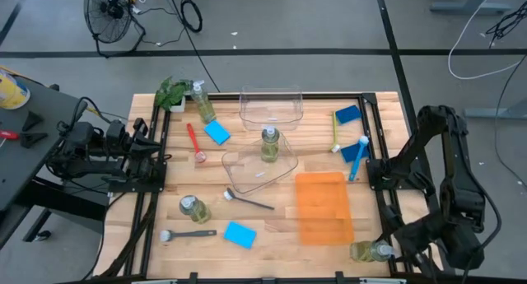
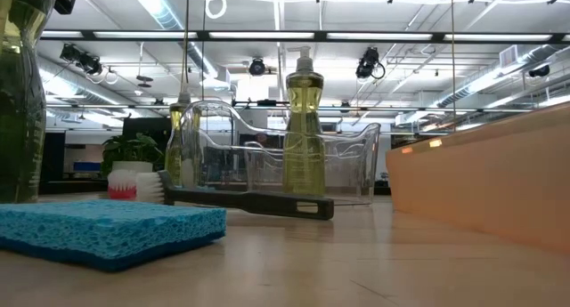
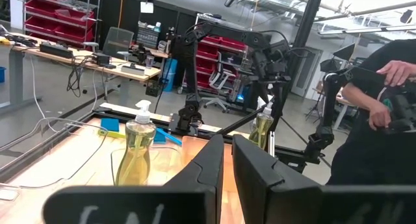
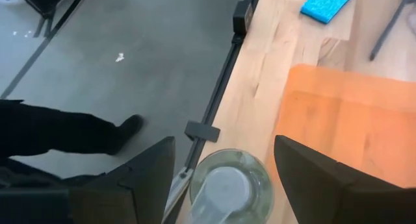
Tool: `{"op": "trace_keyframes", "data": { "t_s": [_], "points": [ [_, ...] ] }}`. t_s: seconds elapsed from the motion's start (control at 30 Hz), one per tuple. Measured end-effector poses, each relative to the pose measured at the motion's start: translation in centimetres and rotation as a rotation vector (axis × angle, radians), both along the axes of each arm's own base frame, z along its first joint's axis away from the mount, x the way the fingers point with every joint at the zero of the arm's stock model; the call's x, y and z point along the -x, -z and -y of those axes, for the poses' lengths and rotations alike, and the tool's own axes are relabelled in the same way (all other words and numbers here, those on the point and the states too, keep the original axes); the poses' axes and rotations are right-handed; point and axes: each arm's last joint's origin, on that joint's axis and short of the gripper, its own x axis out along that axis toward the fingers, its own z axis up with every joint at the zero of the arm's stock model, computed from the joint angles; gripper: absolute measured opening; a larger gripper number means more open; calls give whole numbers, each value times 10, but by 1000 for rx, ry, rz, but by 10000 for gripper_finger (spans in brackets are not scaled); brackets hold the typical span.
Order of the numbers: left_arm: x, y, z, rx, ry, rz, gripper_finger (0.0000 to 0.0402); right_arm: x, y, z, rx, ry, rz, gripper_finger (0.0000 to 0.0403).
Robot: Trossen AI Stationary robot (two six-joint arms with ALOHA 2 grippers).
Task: Pick & Place Kitchen Sink Supplies
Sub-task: Put the green dish soap into the bottom transparent bin
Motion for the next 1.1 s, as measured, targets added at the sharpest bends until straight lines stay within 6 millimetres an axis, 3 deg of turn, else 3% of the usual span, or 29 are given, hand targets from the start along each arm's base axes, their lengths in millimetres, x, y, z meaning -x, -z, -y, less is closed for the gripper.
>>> {"op": "trace_keyframes", "data": {
  "t_s": [0.77, 1.1],
  "points": [
    [0, 0, 0, 0, 0, 0, 37, 6, 11, 2, 66, 55, -86, 260],
    [0, 0, 0, 0, 0, -1, 37, 7, 11, 2, 63, 44, -105, 171]
  ]
}}
